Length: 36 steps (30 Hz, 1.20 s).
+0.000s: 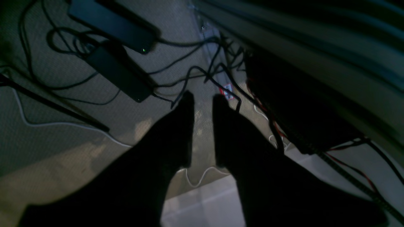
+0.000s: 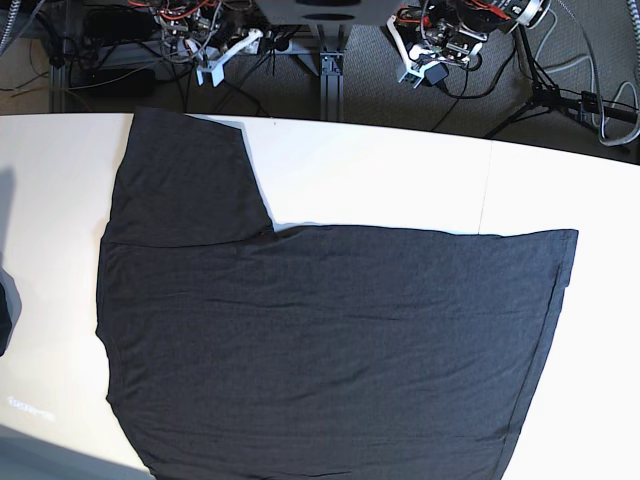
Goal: Fold the T-shirt properly
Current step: 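Raise both arms from rest and move toward the shirt, then grasp the shirt's shoulder corners with the left and right grippers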
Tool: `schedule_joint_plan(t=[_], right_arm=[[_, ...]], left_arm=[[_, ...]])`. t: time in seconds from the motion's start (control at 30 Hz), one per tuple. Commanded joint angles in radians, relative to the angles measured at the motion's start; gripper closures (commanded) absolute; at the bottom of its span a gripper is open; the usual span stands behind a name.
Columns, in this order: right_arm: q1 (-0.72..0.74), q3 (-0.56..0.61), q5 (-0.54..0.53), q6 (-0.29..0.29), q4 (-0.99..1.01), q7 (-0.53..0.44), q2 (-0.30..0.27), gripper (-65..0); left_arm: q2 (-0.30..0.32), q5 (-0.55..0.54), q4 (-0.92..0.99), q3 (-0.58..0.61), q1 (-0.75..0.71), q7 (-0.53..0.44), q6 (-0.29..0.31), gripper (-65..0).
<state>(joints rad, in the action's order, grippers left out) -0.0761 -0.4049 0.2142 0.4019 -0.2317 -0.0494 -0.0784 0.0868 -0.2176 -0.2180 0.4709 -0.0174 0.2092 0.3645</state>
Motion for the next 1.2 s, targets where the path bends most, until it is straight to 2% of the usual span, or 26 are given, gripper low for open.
schedule_joint_plan(t=[0.0, 0.1, 0.13, 0.17, 0.27, 0.33, 0.43, 0.57, 0.7, 0.8, 0.87, 0.97, 1.0, 1.17], right_arm=[[-0.021, 0.002, -0.005, -0.008, -0.015, -0.004, -0.017, -39.0], [-0.073, 0.002, -0.005, 0.019, -0.061, -0.004, -0.044, -38.8], [-0.093, 0.003, -0.005, 0.034, -0.079, -0.003, -0.053, -36.4], [-0.114, 0.008, -0.006, 0.046, -0.098, -0.003, -0.063, -31.2], [-0.173, 0.042, -0.014, 0.082, -0.168, -0.002, -0.089, -9.8], [-0.222, 0.078, -0.060, 0.101, -0.228, 0.002, -0.109, 0.0], [-0.314, 0.142, -0.166, 0.101, -0.345, 0.015, -0.150, 0.0], [-0.462, 0.196, -0.311, 0.100, -0.551, 0.091, -0.219, 0.0], [-0.617, 0.198, -0.465, 0.100, -0.786, 0.127, -0.290, 0.0], [-0.723, 0.196, -0.522, 0.100, -0.961, 0.139, -0.347, -1.0], [-0.780, 0.189, -0.567, 0.100, -1.067, 0.170, -0.383, -10.1], [-0.846, 0.165, -0.706, 0.100, -1.210, 0.246, -0.428, -26.5], [-0.864, 0.148, -0.748, 0.100, -1.256, 0.277, -0.438, -29.0], [-0.899, -0.005, -0.912, 0.100, -1.456, 0.417, -0.439, -29.5]], left_arm=[[0.013, -0.003, -0.024, -0.003, -0.017, -0.004, 0.026, -13.8], [0.042, -0.003, -0.108, -0.028, -0.070, -0.024, 0.025, -13.8], [0.053, -0.003, -0.140, -0.042, -0.089, -0.030, 0.025, -13.8], [0.063, -0.003, -0.172, -0.060, -0.107, -0.034, 0.026, -13.8], [0.093, -0.003, -0.277, -0.135, -0.163, -0.029, 0.026, -13.8], [0.111, -0.003, -0.356, -0.194, -0.205, -0.005, 0.030, -13.8], [0.133, -0.021, -0.482, -0.288, -0.275, 0.034, 0.058, -13.8], [0.153, -0.105, -0.649, -0.412, -0.376, 0.089, 0.123, -13.8], [0.180, -0.176, -0.837, -0.504, -0.490, 0.119, 0.130, -13.8], [0.197, -0.227, -0.981, -0.551, -0.573, 0.150, 0.130, -13.8], [0.208, -0.270, -1.070, -0.575, -0.619, 0.185, 0.130, -13.8], [0.216, -0.322, -1.190, -0.615, -0.677, 0.227, 0.130, -13.8], [0.216, -0.334, -1.230, -0.633, -0.696, 0.239, 0.130, -13.9], [0.216, -0.375, -1.388, -0.713, -0.761, 0.252, 0.130, -13.8]])
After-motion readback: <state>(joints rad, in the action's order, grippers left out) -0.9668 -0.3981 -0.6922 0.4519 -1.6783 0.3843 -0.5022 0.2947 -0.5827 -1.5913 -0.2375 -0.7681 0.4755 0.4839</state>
